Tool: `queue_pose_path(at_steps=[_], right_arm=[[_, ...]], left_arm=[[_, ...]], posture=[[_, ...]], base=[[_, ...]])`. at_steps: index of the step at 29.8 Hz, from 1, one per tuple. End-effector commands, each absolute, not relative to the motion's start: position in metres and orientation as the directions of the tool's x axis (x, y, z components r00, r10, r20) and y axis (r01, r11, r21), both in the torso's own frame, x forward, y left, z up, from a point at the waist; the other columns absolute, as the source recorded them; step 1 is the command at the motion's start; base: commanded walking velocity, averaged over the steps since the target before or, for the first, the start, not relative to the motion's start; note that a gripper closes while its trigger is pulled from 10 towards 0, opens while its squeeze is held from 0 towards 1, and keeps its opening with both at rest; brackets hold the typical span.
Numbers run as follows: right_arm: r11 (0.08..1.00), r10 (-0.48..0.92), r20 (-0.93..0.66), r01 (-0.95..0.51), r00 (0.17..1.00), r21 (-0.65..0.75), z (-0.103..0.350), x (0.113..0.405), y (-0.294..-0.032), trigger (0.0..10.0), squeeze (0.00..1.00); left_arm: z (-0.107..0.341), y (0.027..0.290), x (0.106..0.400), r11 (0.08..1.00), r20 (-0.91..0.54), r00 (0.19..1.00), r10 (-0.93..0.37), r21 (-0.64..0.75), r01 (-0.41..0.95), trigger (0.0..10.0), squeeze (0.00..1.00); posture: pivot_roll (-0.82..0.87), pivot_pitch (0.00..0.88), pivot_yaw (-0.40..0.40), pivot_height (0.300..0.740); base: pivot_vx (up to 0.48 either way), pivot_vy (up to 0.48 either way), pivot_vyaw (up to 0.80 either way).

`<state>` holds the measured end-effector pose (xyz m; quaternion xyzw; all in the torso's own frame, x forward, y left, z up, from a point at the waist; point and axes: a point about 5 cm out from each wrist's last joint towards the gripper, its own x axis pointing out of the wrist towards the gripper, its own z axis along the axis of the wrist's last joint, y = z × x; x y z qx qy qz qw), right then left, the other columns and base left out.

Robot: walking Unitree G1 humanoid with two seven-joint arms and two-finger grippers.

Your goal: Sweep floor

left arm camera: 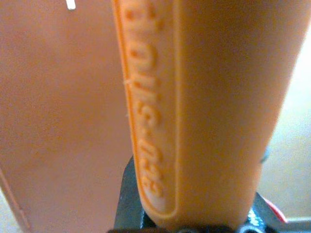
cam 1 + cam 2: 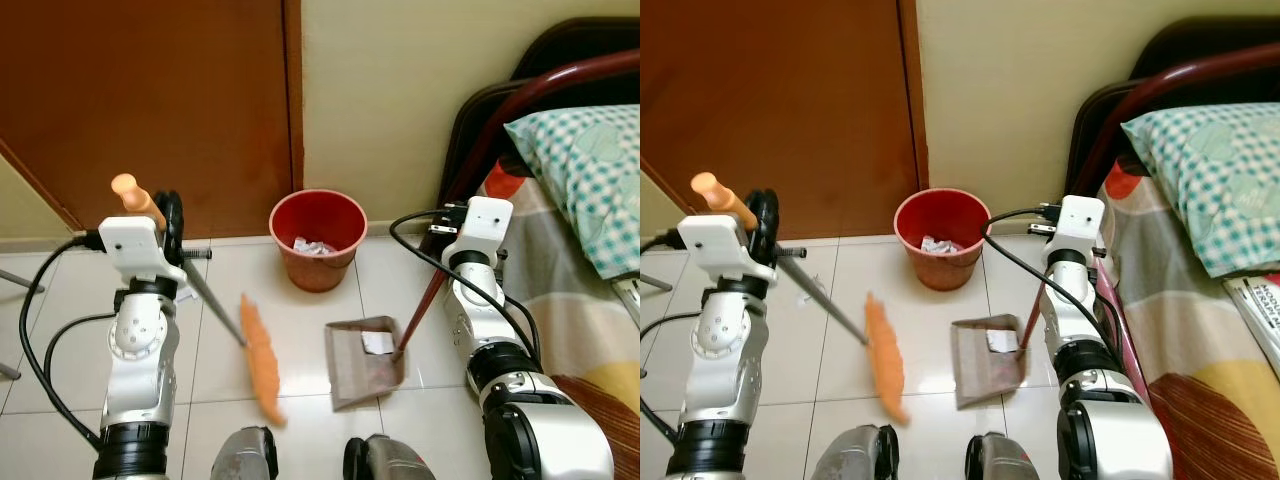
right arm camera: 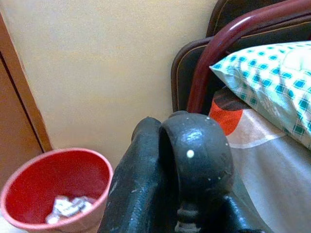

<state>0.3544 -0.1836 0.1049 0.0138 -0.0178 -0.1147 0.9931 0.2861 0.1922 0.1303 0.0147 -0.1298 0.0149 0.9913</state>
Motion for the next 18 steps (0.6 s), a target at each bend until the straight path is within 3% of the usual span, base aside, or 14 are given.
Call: queue_pose_path(at_steps=[1, 9, 12, 18], right_arm=[[0.967, -0.246, 0.032, 0.243, 0.969, 0.074, 0.107, 0.354, -0.188, 10.0, 0.0], [0.96, -0.179, 0.091, 0.154, 0.98, 0.233, 0.142, 0.369, -0.16, 10.0, 0.0], [0.957, -0.133, 0.126, 0.095, 0.983, 0.274, 0.161, 0.378, -0.147, 10.0, 0.0], [0.939, -0.033, 0.253, -0.057, 0.967, 0.34, 0.212, 0.392, -0.123, 10.0, 0.0]], left_arm=[[0.121, 0.188, 0.284, 0.999, 0.222, 0.975, 0.0, 0.035, -0.008, 10.0, 0.0], [0.098, 0.172, 0.289, 0.999, 0.147, 0.989, 0.0, 0.032, -0.004, 10.0, 0.0], [0.089, 0.178, 0.285, 0.994, 0.105, 0.994, 0.022, 0.107, -0.034, 10.0, 0.0], [0.076, 0.185, 0.275, 0.991, 0.064, 0.996, 0.069, 0.111, -0.076, 10.0, 0.0]], posture=[[0.02, 0.0, -0.021, 0.74], [0.0, 0.0, -0.021, 0.74], [0.0, 0.0, -0.02, 0.74], [0.01, 0.0, -0.032, 0.74]], base=[[0.0, 0.0, 0.0], [0.0, 0.0, 0.0], [0.0, 0.0, 0.0], [0.0, 0.0, 0.0]])
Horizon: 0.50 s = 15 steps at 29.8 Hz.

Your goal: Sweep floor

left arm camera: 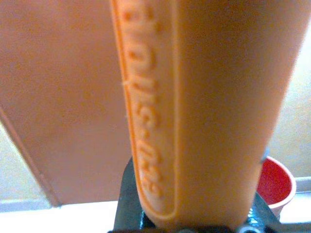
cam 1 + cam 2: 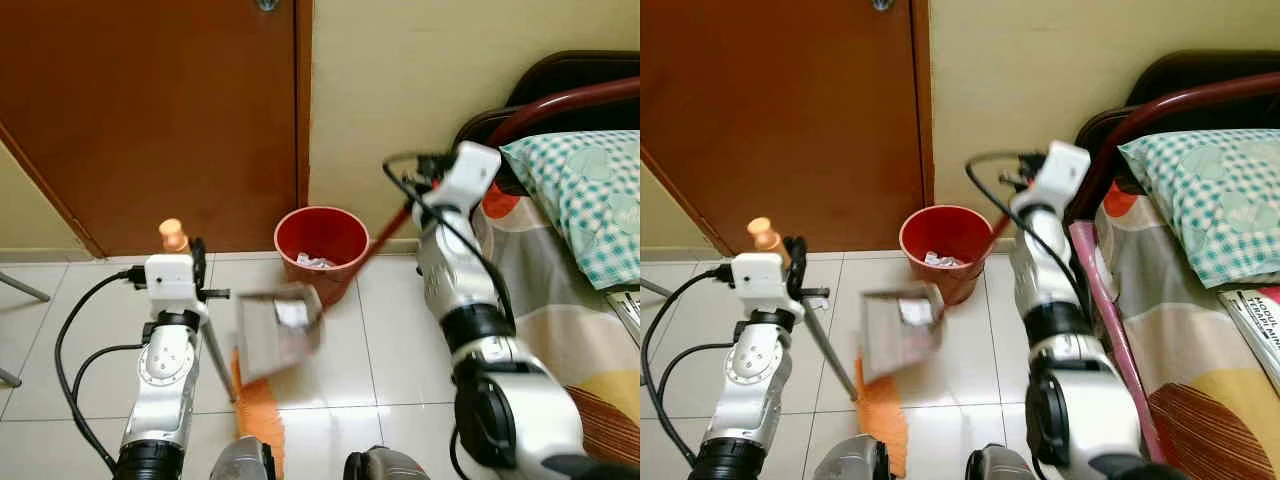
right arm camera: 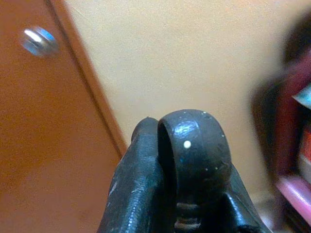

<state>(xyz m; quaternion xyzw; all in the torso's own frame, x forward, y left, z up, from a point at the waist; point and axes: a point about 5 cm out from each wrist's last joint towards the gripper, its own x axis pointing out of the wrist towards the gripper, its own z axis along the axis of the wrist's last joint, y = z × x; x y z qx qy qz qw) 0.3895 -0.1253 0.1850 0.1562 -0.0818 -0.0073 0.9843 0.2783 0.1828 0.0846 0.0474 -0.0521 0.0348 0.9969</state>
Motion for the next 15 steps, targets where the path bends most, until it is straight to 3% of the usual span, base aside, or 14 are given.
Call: queue_pose_path(at_steps=[1, 7, 15], right_arm=[[0.942, -0.032, 0.293, -0.069, 0.956, 0.329, 0.223, 0.394, -0.121, 10.0, 0.0], [0.963, 0.019, 0.518, -0.155, 0.855, 0.221, 0.291, 0.397, -0.108, 10.0, 0.0], [0.988, 0.108, 0.684, -0.153, 0.721, 0.005, 0.336, 0.39, -0.098, 10.0, 0.0]], left_arm=[[0.076, 0.184, 0.274, 0.991, 0.065, 0.996, 0.068, 0.111, -0.074, 10.0, 0.0], [0.076, 0.178, 0.275, 0.992, 0.074, 0.995, 0.062, 0.107, -0.07, 10.0, 0.0], [0.079, 0.173, 0.276, 0.994, 0.087, 0.995, 0.05, 0.092, -0.058, 10.0, 0.0]], posture=[[0.02, 0.0, -0.034, 0.74], [0.02, 0.0, -0.037, 0.74], [0.03, 0.0, -0.039, 0.74]], base=[[0.0, 0.0, 0.0], [0.0, 0.0, 0.0], [0.0, 0.0, 0.0]])
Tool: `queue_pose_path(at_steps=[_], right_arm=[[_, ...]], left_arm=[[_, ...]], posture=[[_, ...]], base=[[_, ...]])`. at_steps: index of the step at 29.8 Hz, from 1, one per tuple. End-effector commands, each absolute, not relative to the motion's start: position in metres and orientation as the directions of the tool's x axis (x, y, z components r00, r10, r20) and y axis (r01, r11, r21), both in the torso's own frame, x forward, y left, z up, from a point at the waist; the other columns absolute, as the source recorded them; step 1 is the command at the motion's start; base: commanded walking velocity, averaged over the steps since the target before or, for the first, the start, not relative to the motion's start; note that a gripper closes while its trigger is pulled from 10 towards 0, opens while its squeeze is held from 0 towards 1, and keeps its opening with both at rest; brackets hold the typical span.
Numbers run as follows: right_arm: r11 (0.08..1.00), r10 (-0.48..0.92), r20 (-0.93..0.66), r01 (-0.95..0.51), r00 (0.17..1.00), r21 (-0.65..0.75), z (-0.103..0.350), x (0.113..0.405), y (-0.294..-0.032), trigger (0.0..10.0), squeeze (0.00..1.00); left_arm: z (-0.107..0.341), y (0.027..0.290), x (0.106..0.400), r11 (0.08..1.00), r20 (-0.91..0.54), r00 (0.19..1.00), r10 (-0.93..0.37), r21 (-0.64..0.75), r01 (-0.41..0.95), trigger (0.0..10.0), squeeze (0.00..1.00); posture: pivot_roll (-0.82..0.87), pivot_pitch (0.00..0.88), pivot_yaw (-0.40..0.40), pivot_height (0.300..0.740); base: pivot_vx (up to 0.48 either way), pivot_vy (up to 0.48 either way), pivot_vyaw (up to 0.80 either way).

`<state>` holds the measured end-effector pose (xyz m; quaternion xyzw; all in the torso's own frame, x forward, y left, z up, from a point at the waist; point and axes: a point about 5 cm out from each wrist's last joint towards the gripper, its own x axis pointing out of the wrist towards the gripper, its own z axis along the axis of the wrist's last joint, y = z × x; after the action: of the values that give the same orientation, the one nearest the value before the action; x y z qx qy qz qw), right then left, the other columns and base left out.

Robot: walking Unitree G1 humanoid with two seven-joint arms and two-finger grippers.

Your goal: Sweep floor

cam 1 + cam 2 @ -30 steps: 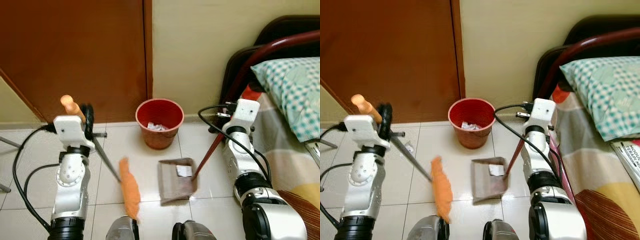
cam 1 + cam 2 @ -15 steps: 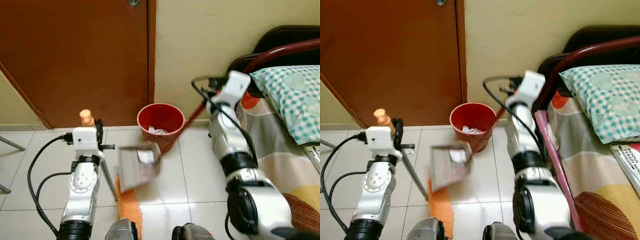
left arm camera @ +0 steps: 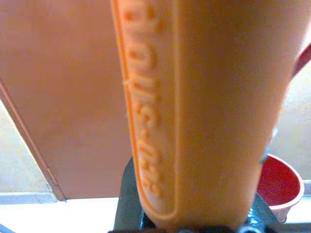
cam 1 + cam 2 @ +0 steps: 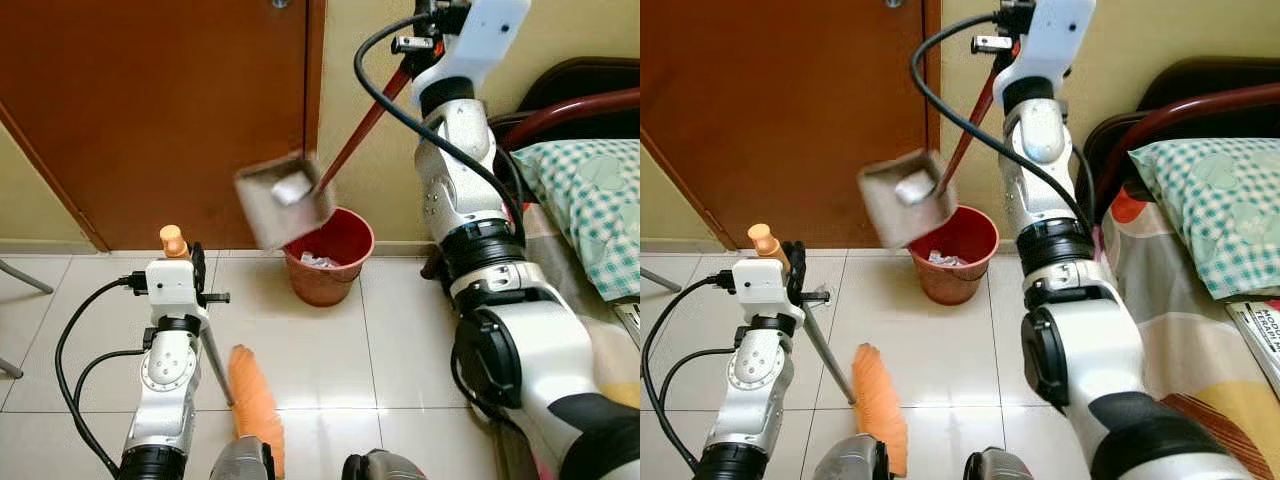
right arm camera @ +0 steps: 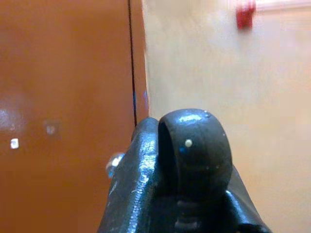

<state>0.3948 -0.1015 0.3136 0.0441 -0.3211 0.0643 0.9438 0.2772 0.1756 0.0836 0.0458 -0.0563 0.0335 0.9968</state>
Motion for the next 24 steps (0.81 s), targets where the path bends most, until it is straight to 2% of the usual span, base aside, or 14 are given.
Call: queue_pose_path(at_steps=[1, 4, 5, 7, 11, 21, 24], right_arm=[[0.989, 0.111, 0.691, -0.145, 0.714, -0.009, 0.338, 0.39, -0.098, 10.0, 0.0], [0.988, 0.147, 0.711, -0.131, 0.687, -0.077, 0.339, 0.387, -0.094, 10.0, 0.0], [0.982, 0.189, 0.723, -0.123, 0.664, -0.143, 0.338, 0.385, -0.09, 10.0, 0.0], [0.979, 0.202, 0.726, -0.121, 0.658, -0.162, 0.337, 0.384, -0.088, 10.0, 0.0], [0.946, 0.311, 0.726, -0.127, 0.613, -0.298, 0.321, 0.376, -0.073, 10.0, 0.0], [0.839, 0.531, 0.659, -0.224, 0.533, -0.495, 0.279, 0.357, -0.038, 10.0, 0.0], [0.819, 0.562, 0.645, -0.236, 0.518, -0.524, 0.273, 0.354, -0.034, 10.0, 0.0]], left_arm=[[0.079, 0.173, 0.276, 0.994, 0.087, 0.995, 0.051, 0.092, -0.059, 10.0, 0.0], [0.079, 0.172, 0.276, 0.994, 0.089, 0.995, 0.05, 0.09, -0.058, 10.0, 0.0], [0.079, 0.172, 0.276, 0.995, 0.09, 0.995, 0.048, 0.087, -0.055, 10.0, 0.0], [0.079, 0.172, 0.276, 0.995, 0.09, 0.995, 0.047, 0.086, -0.054, 10.0, 0.0], [0.08, 0.169, 0.278, 0.996, 0.095, 0.995, 0.038, 0.077, -0.045, 10.0, 0.0], [0.082, 0.164, 0.28, 0.997, 0.1, 0.995, 0.027, 0.073, -0.035, 10.0, 0.0], [0.082, 0.163, 0.28, 0.997, 0.103, 0.994, 0.025, 0.069, -0.032, 10.0, 0.0]], posture=[[0.03, 0.0, -0.039, 0.74], [0.03, 0.0, -0.041, 0.74], [0.03, 0.0, -0.041, 0.74], [0.03, 0.0, -0.041, 0.74], [0.03, 0.0, -0.04, 0.74], [0.02, 0.0, -0.041, 0.74], [0.02, 0.0, -0.041, 0.74]], base=[[0.0, 0.0, 0.0], [0.0, 0.0, 0.0], [0.0, 0.0, 0.0], [0.0, 0.0, 0.0], [0.0, 0.0, 0.0], [0.0, 0.0, 0.0], [0.0, 0.0, 0.0]])
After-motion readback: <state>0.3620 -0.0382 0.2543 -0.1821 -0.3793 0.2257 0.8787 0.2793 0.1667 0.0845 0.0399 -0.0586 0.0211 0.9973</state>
